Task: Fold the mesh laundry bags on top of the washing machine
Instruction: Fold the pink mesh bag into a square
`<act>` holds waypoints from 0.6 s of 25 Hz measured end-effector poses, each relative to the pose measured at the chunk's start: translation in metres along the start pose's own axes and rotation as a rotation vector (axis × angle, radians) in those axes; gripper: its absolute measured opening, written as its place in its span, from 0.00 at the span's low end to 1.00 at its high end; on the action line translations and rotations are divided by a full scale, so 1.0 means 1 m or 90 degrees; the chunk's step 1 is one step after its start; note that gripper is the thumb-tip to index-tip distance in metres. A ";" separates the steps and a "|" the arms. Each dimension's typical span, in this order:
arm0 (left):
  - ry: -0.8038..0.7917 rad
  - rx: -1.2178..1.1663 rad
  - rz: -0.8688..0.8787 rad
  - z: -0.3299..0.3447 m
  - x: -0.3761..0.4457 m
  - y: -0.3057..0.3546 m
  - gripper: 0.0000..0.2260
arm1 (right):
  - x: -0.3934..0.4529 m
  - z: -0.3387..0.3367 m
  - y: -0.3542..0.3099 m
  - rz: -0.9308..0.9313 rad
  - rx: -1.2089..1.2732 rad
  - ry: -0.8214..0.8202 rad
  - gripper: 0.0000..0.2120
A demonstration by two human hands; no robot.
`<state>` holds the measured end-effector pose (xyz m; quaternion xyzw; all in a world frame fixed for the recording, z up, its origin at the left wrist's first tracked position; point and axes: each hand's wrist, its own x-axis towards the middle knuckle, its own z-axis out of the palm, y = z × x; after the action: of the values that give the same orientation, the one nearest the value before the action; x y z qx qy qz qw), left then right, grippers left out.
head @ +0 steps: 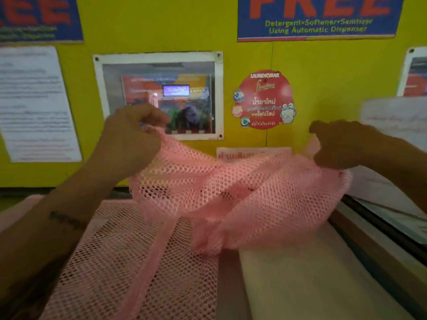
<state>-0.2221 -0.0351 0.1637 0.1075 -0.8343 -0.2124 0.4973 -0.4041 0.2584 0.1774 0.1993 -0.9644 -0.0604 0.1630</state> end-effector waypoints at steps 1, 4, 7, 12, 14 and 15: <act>-0.022 0.021 -0.029 0.000 -0.005 -0.012 0.14 | 0.001 -0.002 -0.018 -0.052 0.060 0.059 0.30; -0.087 0.102 -0.076 -0.003 -0.019 -0.045 0.11 | -0.008 -0.006 -0.083 -0.314 0.221 -0.067 0.29; -0.120 0.159 -0.099 -0.014 -0.026 -0.075 0.09 | -0.025 0.017 -0.126 -0.404 0.135 -0.349 0.32; -0.289 0.320 -0.178 -0.039 -0.046 -0.088 0.06 | -0.013 0.049 -0.134 -0.371 0.014 -0.170 0.19; -0.384 0.333 -0.136 -0.041 -0.057 -0.071 0.14 | -0.003 0.037 -0.129 -0.367 0.074 -0.108 0.14; -0.420 0.285 -0.093 -0.040 -0.063 -0.056 0.14 | 0.001 0.029 -0.125 -0.372 0.118 -0.100 0.13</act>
<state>-0.1587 -0.0702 0.1052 0.1983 -0.9649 -0.0830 0.1509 -0.3693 0.1450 0.1280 0.4764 -0.8775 -0.0316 0.0446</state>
